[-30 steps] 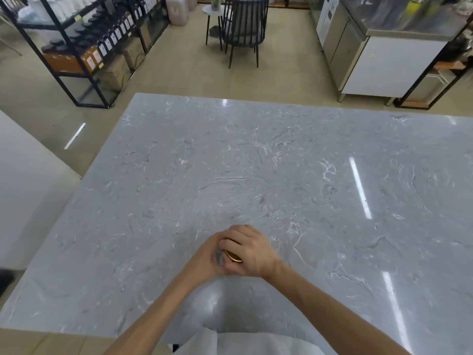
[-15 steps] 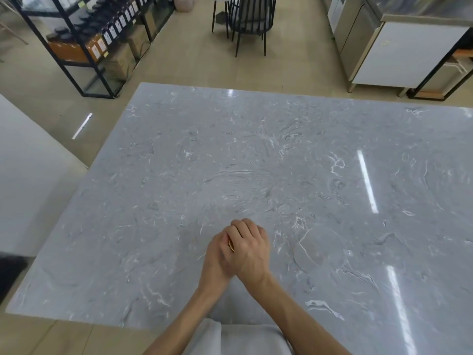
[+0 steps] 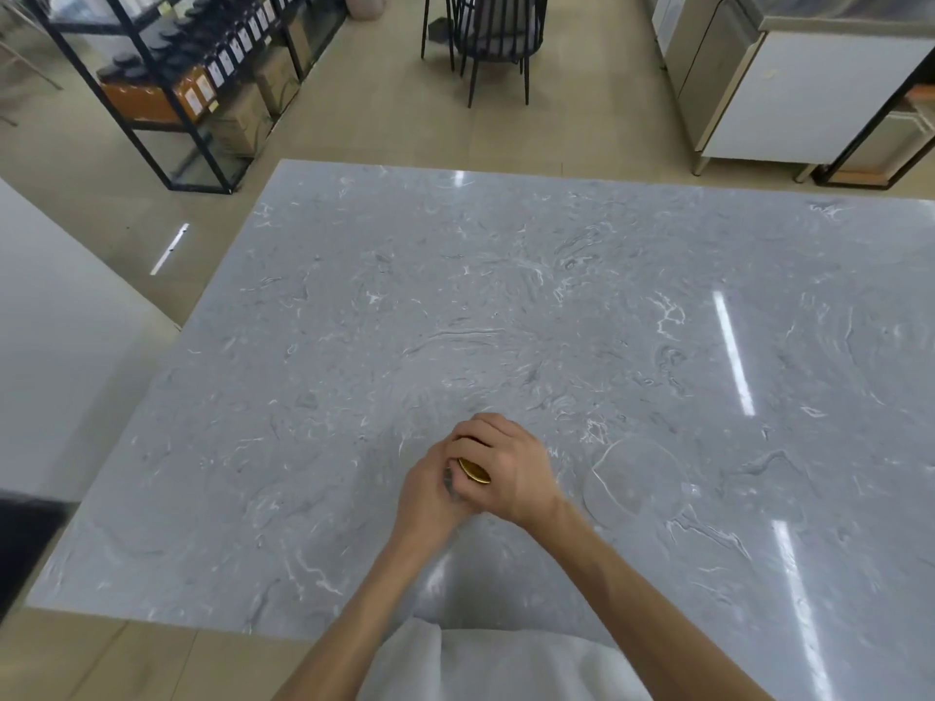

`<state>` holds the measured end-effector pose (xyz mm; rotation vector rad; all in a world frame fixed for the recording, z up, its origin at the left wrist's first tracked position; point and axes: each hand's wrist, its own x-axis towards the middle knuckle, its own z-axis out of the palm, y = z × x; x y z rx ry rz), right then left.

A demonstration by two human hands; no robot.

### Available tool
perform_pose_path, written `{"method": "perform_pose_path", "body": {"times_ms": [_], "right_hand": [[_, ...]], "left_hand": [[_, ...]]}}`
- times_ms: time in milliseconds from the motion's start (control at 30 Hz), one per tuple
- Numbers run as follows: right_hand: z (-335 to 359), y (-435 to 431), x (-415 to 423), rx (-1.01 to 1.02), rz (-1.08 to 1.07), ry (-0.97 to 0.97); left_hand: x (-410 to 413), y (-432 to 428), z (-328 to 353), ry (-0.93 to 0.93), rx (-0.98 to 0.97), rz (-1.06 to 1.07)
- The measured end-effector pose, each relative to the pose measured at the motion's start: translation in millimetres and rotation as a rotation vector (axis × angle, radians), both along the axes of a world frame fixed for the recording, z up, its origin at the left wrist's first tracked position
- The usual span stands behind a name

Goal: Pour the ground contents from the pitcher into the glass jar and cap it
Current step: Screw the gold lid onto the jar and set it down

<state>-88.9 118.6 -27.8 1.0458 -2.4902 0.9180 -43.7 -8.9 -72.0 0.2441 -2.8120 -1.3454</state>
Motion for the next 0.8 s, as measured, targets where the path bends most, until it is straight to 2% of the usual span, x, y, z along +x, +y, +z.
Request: {"method": "perform_pose_path", "body": {"times_ms": [100, 167, 267, 333, 400, 433, 500, 600, 700, 733, 800], "right_hand": [[-3.5, -12.9, 9.5, -0.013, -0.246, -0.003], [-2.6, -23.3, 16.0, -0.007, -0.369, -0.045], [4.6, -25.9, 18.2, -0.007, -0.390, -0.115], [7.3, -15.4, 14.4, -0.039, -0.297, -0.169], [12.4, -1.4, 14.8, -0.201, -0.212, -0.391], [17.1, 5.9, 19.1, -0.327, -0.235, -0.536], [24.2, 20.3, 32.9, -0.498, -0.414, -0.672], [27.9, 37.0, 55.9, -0.505, -0.564, -0.852], [28.9, 41.2, 66.2, -0.622, -0.415, -1.196], [28.0, 41.1, 65.8, -0.627, -0.360, -1.239], [26.2, 39.0, 58.5, -0.612, -0.306, -1.277]], "left_hand": [[9.0, 12.4, 1.2, 0.013, -0.045, 0.122], [11.7, 21.2, 4.5, 0.007, -0.156, 0.197], [12.9, 33.5, 11.7, 0.012, -0.275, 0.227], [14.5, 34.7, 19.2, 0.058, -0.323, 0.170], [15.6, 32.2, 25.1, -0.042, -0.240, 0.152], [16.1, 31.3, 27.8, -0.132, -0.164, 0.166], [18.8, 31.9, 31.0, -0.291, -0.035, 0.191], [23.6, 36.6, 35.3, -0.364, 0.016, 0.179], [35.0, 36.7, 33.7, -0.478, -0.102, 0.036], [40.3, 35.5, 32.1, -0.513, -0.127, -0.025], [52.7, 31.6, 30.5, -0.565, -0.048, -0.141]]}}
